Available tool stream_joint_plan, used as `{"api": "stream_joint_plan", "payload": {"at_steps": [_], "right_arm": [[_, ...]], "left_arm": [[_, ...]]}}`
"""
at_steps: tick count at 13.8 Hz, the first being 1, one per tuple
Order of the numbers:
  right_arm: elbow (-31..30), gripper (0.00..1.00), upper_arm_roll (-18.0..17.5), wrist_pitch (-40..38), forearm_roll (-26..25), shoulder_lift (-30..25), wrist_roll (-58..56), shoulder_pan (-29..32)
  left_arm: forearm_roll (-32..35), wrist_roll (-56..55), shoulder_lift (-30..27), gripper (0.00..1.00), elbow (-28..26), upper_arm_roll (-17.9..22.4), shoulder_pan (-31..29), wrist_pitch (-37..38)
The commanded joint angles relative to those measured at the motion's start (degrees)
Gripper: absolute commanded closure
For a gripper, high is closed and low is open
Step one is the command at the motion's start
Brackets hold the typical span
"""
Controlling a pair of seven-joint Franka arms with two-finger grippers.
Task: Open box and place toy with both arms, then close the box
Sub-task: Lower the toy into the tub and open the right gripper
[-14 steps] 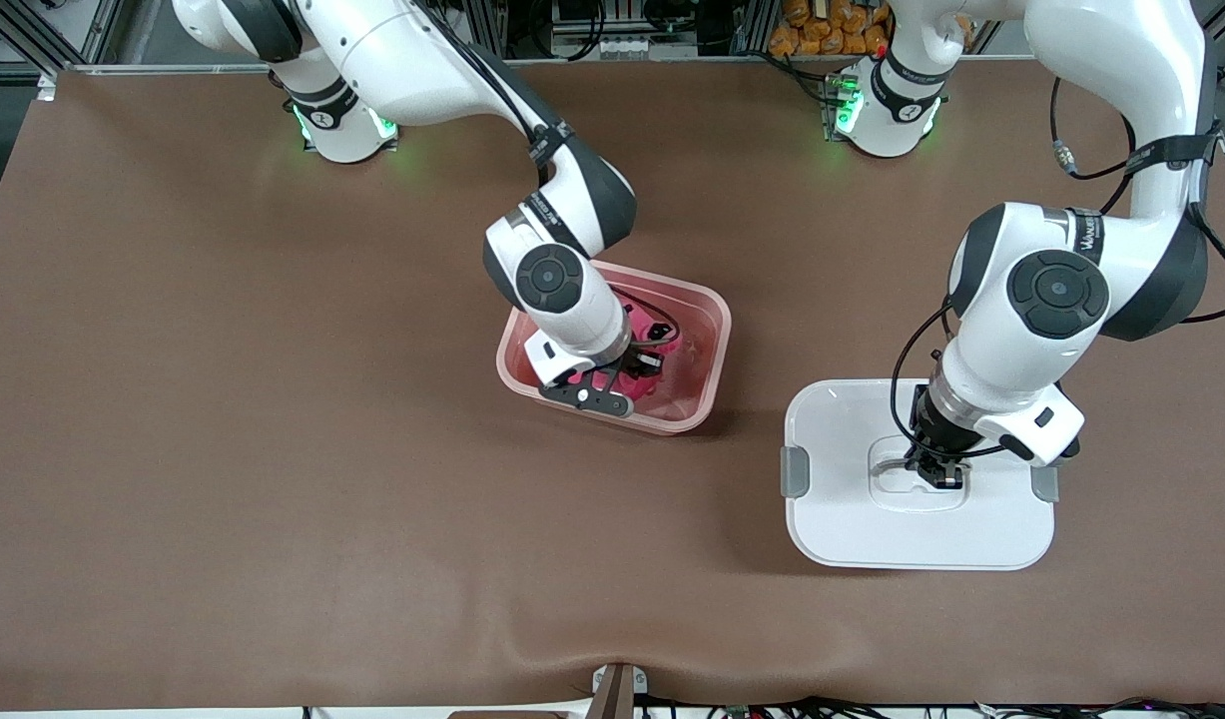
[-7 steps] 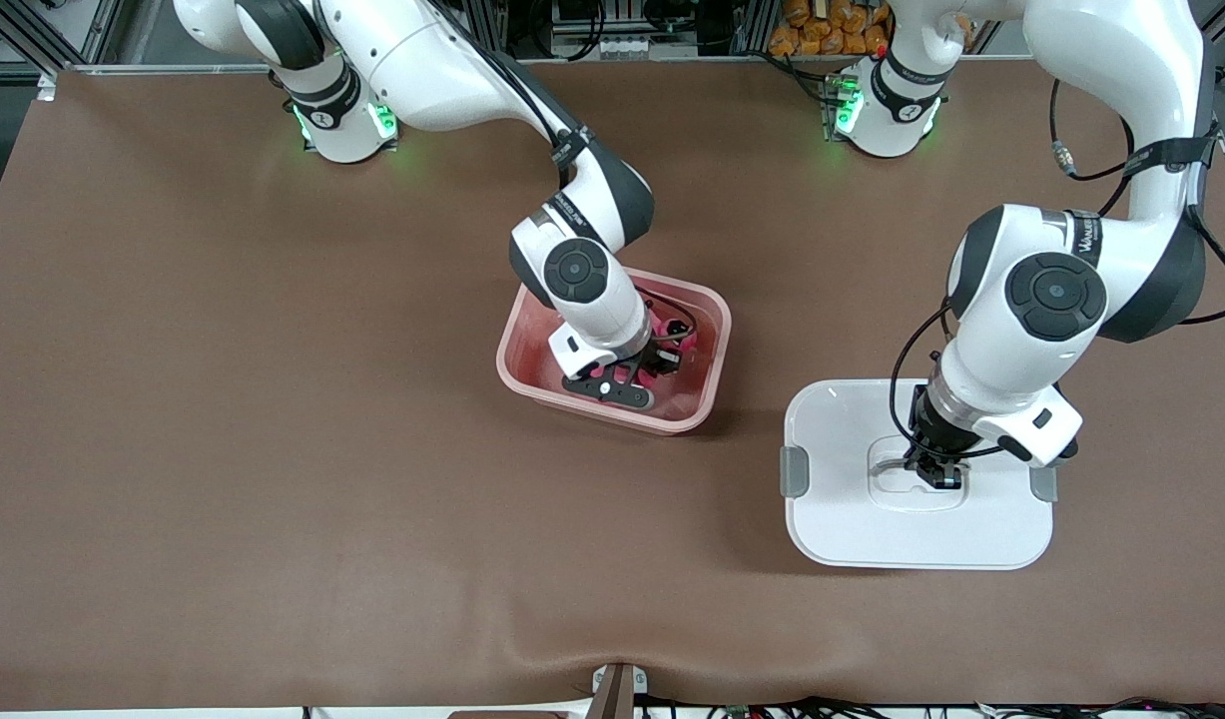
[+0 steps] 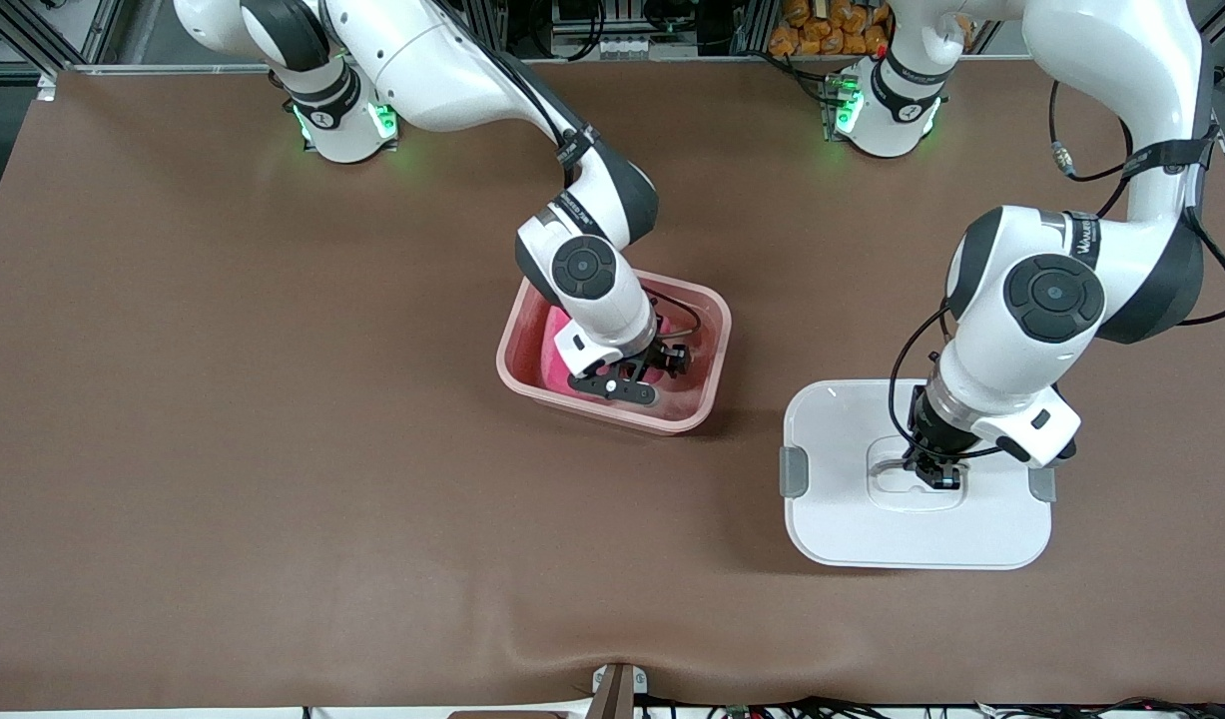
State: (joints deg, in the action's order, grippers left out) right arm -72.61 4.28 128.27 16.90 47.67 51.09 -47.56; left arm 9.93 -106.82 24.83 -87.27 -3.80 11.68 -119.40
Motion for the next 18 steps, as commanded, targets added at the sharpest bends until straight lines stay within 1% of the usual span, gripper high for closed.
{"api": "stream_joint_plan", "payload": {"at_steps": [1, 2, 4, 6, 8, 10, 12, 15, 16, 18], "right_arm": [[1.85, 0.00, 0.73, -1.61, -0.64, 0.76, 0.24, -0.69], [2.90, 0.00, 0.73, -3.18, -0.64, 0.58, 0.33, -0.69], [7.63, 0.00, 0.91, -9.41, -0.64, 0.67, 0.33, -0.25], [9.41, 0.00, 1.17, -12.59, -0.64, 0.32, 0.33, 0.01], [9.42, 0.00, 1.26, -12.87, -0.64, -0.73, 0.24, 0.10], [10.72, 0.00, 0.91, -16.45, -0.55, -1.70, 0.15, 2.11], [11.61, 0.00, 1.17, -22.33, -0.73, -3.71, 0.33, 3.17], [11.61, 0.00, 1.17, -28.93, -0.73, -8.19, 0.24, 6.69], [11.61, 0.00, 1.26, -30.95, -1.34, -9.95, 0.24, 7.48], [11.61, 0.00, 1.17, -34.03, -3.53, -12.50, 0.24, 9.23]], "left_arm": [[-2.90, 1.08, -2.58, 1.00, -2.62, -1.11, -0.78, -2.06], [-2.90, 1.08, -3.63, 1.00, -4.64, -1.47, -0.78, -4.42], [-2.90, 1.08, -6.00, 1.00, -9.03, -1.91, -0.69, -9.08], [-2.90, 1.08, -7.59, 1.00, -11.59, -2.44, -0.78, -11.11], [-2.90, 1.17, -7.60, 1.00, -11.87, -2.87, -0.69, -11.47], [-2.90, 1.08, -7.69, 1.00, -11.95, -2.96, -0.60, -11.47], [-2.90, 1.08, -7.60, 1.00, -12.48, -3.05, -0.25, -11.47], [-2.90, 1.00, -7.86, 1.00, -13.09, -3.84, -0.60, -12.78], [-2.90, 1.08, -8.56, 1.00, -14.49, -4.36, -0.60, -14.44], [-2.90, 1.08, -11.54, 1.00, -19.84, -5.59, -0.43, -19.97]]}}
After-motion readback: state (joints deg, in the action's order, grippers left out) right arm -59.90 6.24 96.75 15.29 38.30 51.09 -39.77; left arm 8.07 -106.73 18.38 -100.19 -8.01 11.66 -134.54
